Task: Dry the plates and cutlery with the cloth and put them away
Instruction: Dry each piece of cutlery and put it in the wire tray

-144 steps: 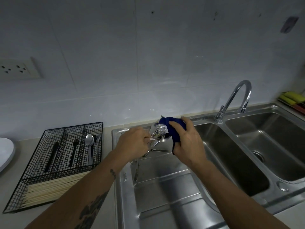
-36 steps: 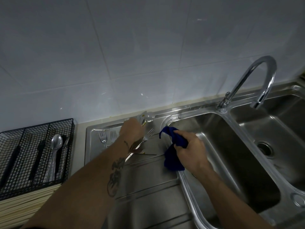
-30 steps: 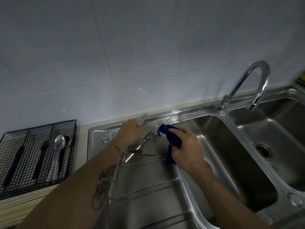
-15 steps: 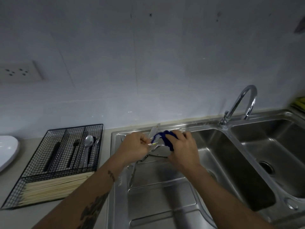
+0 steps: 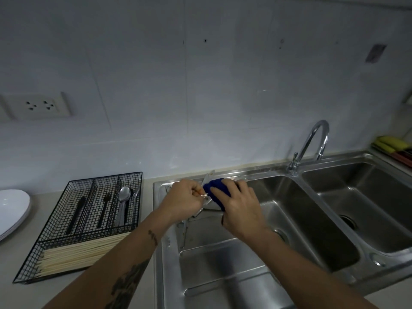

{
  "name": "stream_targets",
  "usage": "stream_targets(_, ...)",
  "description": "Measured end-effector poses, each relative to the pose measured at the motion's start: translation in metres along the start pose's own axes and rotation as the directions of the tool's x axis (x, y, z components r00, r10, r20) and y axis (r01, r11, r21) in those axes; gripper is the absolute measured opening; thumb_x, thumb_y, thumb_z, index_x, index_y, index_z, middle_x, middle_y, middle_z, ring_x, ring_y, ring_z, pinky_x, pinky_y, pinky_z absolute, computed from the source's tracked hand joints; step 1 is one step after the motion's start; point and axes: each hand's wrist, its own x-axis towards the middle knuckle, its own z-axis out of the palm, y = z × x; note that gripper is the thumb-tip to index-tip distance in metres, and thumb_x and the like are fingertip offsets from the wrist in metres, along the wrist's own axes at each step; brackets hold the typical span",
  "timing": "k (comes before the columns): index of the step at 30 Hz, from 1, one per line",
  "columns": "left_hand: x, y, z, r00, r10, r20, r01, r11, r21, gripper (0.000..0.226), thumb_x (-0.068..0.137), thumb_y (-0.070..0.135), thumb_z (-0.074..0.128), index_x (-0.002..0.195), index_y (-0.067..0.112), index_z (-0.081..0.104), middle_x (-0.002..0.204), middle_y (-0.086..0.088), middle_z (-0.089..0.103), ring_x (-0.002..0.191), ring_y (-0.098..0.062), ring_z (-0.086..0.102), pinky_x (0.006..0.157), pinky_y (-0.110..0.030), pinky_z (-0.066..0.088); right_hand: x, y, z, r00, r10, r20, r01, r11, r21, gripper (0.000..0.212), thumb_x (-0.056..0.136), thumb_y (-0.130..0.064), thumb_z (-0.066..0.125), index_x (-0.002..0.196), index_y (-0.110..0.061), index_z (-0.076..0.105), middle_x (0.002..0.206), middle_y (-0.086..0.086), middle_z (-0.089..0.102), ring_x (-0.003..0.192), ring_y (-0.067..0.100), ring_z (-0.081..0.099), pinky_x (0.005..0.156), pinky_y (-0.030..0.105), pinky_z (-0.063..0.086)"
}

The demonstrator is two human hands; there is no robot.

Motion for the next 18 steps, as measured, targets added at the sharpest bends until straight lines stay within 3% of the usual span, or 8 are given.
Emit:
stream_targets(4, -0.002, -0.002, 0.005, 1.000, 0.017, -0.013, -0.017, 1.000, 0.010, 0.011, 0.082, 0.012, 0.065, 0.079, 0.021, 0.070, 0.072, 0.006, 0.068, 0.067, -0.012, 0.065, 0.061, -0.026, 0.053, 0.000, 0.001, 0.002, 0.994, 0.112, 0.004, -0.112, 0.994, -0.001, 0.077, 0.055, -0.016, 0.077, 0.129, -0.021, 0.058, 0.126, 0.007, 0.056, 0.100, 0.031, 0.051, 0.076, 0.042, 0.049)
stream_targets(8, 0.001, -0.003, 0.001, 0.999, 0.042, -0.022, -0.041, 0.999, 0.025, 0.019, 0.082, 0.008, 0.061, 0.075, 0.025, 0.068, 0.069, 0.005, 0.067, 0.066, -0.014, 0.063, 0.064, -0.031, 0.055, -0.004, -0.009, 0.001, 1.000, 0.007, -0.006, -0.007, 0.999, -0.050, 0.072, 0.059, -0.016, 0.072, 0.130, -0.021, 0.059, 0.128, 0.009, 0.055, 0.102, 0.033, 0.051, 0.076, 0.042, 0.049)
stream_targets(14, -0.003, -0.012, 0.002, 0.998, 0.039, -0.046, -0.038, 0.999, 0.021, 0.017, 0.081, 0.008, 0.060, 0.080, 0.022, 0.069, 0.075, 0.005, 0.068, 0.069, -0.018, 0.065, 0.061, -0.032, 0.055, 0.007, 0.010, 0.009, 0.984, 0.174, -0.024, -0.172, 0.983, 0.067, 0.072, 0.063, -0.012, 0.076, 0.132, -0.020, 0.057, 0.124, 0.006, 0.057, 0.100, 0.029, 0.051, 0.080, 0.040, 0.051)
stream_targets(18, -0.001, -0.011, -0.007, 0.988, 0.134, -0.081, -0.126, 0.988, 0.093, 0.015, 0.083, 0.009, 0.060, 0.082, 0.019, 0.070, 0.077, 0.007, 0.066, 0.069, -0.016, 0.062, 0.064, -0.031, 0.054, 0.009, 0.004, 0.010, 0.980, 0.190, -0.050, -0.180, 0.970, 0.162, 0.073, 0.063, -0.007, 0.072, 0.134, -0.015, 0.055, 0.123, 0.008, 0.057, 0.102, 0.030, 0.050, 0.086, 0.040, 0.051)
